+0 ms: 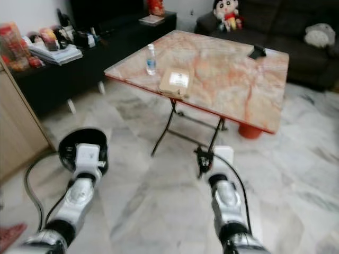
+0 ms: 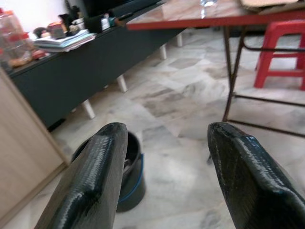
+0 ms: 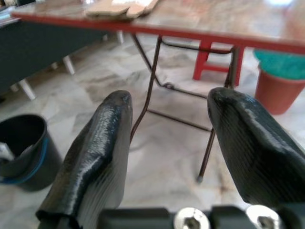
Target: Picking trash to rubbish bin
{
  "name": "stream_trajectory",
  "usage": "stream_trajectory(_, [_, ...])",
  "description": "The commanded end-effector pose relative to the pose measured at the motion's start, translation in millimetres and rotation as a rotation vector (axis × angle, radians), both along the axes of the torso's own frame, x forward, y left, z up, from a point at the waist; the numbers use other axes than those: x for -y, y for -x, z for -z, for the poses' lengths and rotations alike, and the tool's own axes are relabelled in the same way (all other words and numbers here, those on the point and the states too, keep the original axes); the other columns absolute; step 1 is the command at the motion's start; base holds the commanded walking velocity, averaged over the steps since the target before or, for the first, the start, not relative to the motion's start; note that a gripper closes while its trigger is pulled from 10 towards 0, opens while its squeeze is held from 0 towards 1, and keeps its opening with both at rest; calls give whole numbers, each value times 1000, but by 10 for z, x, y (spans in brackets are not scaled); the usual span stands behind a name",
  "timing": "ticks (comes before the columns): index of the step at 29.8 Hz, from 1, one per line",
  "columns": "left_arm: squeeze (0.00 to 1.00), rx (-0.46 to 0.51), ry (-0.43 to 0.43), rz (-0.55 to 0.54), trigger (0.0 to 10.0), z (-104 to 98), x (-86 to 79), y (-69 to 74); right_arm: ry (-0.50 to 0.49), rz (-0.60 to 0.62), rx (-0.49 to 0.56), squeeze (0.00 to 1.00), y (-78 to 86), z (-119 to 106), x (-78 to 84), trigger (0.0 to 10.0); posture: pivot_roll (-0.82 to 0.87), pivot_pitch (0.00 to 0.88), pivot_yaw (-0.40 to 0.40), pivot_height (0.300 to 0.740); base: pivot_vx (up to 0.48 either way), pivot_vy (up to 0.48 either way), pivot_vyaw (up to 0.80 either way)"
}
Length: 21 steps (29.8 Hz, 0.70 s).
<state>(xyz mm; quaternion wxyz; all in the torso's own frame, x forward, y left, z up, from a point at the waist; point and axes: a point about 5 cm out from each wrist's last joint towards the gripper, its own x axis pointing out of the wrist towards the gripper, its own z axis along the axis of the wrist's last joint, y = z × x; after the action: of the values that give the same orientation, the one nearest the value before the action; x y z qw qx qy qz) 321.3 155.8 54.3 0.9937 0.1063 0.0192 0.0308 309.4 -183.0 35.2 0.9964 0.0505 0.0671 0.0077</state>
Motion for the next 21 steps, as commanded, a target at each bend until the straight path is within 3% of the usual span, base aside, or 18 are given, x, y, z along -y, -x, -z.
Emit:
stream_trajectory(1, [0, 5, -9, -10, 10000, -30, -55, -23, -20, 2, 1, 0, -39, -30, -19, 10000, 107, 0, -91, 740, 326, 0, 0])
stream_trajectory(5, [0, 2, -10, -7, 10000, -28, -54, -24, -22, 4, -8, 0, -39, -23, -18, 10000, 107, 0, -91, 740, 326, 0, 0])
stream_trajectory(14, [0, 2, -9, -7, 10000, -27, -55, -22, -25, -3, -4, 0, -44, -29, -28, 10000, 107, 0, -91, 740, 325, 0, -728])
stream_trajectory(21, [0, 9, -7, -6, 10000, -39, -49, -27, -7, -23, 9, 0, -50, -45, -62, 10000, 107, 0, -93, 740, 323, 0, 0])
